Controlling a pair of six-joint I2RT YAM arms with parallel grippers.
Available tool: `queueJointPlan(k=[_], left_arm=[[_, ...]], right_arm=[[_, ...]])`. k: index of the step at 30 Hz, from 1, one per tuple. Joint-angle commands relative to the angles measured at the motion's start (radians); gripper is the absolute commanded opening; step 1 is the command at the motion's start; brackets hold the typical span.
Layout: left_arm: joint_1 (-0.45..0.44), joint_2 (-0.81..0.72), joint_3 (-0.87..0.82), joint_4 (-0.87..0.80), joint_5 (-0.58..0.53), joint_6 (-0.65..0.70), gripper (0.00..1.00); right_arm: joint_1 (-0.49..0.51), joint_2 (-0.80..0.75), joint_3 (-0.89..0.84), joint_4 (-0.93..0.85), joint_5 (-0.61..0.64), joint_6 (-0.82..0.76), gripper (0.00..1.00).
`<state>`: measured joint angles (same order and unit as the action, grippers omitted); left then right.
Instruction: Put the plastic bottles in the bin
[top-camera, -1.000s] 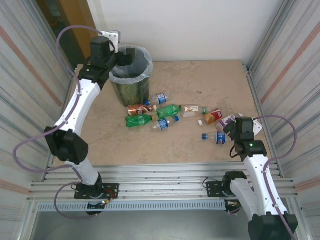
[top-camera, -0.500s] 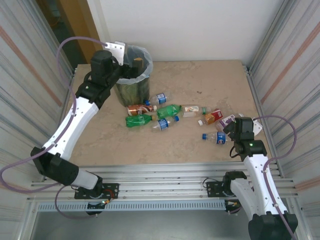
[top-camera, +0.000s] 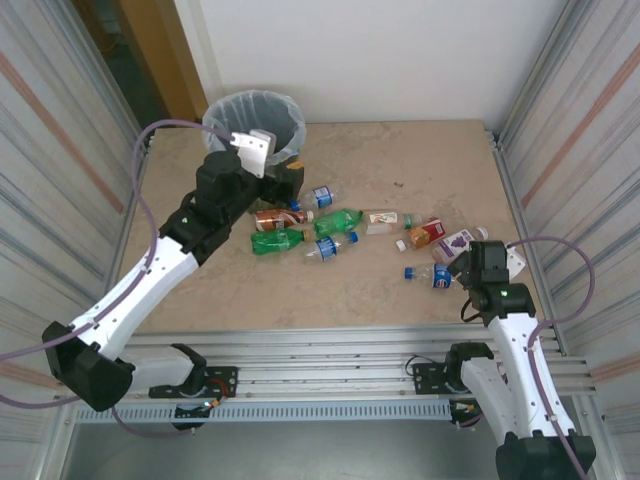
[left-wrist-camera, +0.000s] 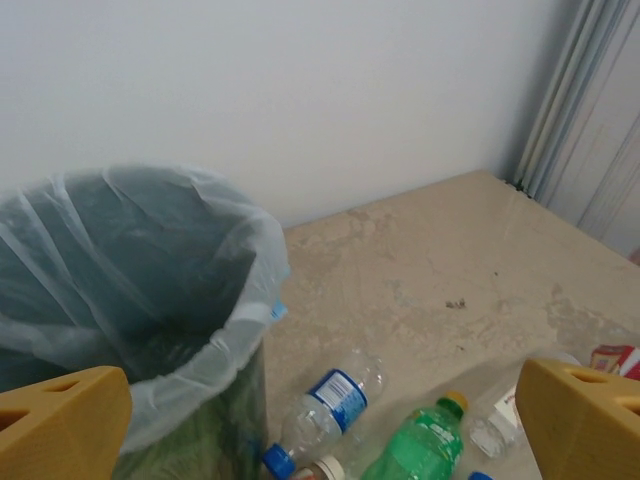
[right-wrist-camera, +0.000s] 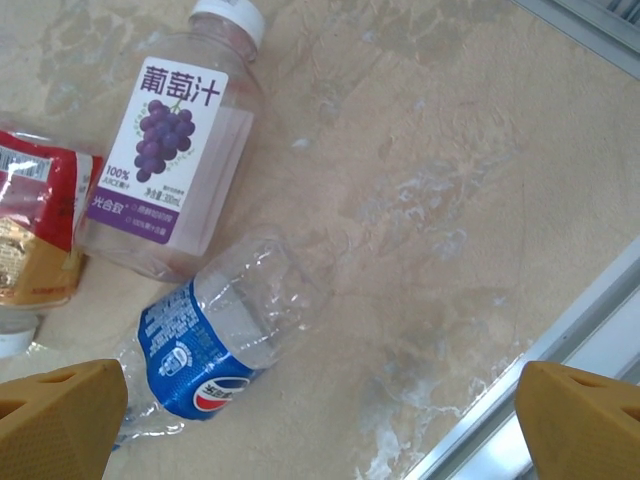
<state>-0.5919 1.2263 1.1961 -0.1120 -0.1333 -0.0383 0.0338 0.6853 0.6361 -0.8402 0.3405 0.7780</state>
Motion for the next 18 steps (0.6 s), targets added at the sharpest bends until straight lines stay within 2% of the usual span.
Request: queueJointPlan(k=[1,5,13,18], left_arm=[[-0.022,-0.035,-0.063,0.064,-0.025,-0.064,0.99],[-0.042,-0.041,-0.146,0.114,-0.005,-0.126,0.99],[-0.087,-0.025,-0.259,0.193,0.018,-0.185,0.99],[-0.094,0.006,-0.294,0.216,0.066,-0.24,0.99]], right_arm=[[0.008,-0.027,0.042,-0.049,-0.014,0.017,0.98],[0.007,-0.038,0.039,-0.058,-0.052,0.034,0.98],[0.012,-0.002,-0.014,-0.002,-0.218,0.124,0.98],[0.021,0.011,-0.067,0.054,-0.248,0.185,0.98]])
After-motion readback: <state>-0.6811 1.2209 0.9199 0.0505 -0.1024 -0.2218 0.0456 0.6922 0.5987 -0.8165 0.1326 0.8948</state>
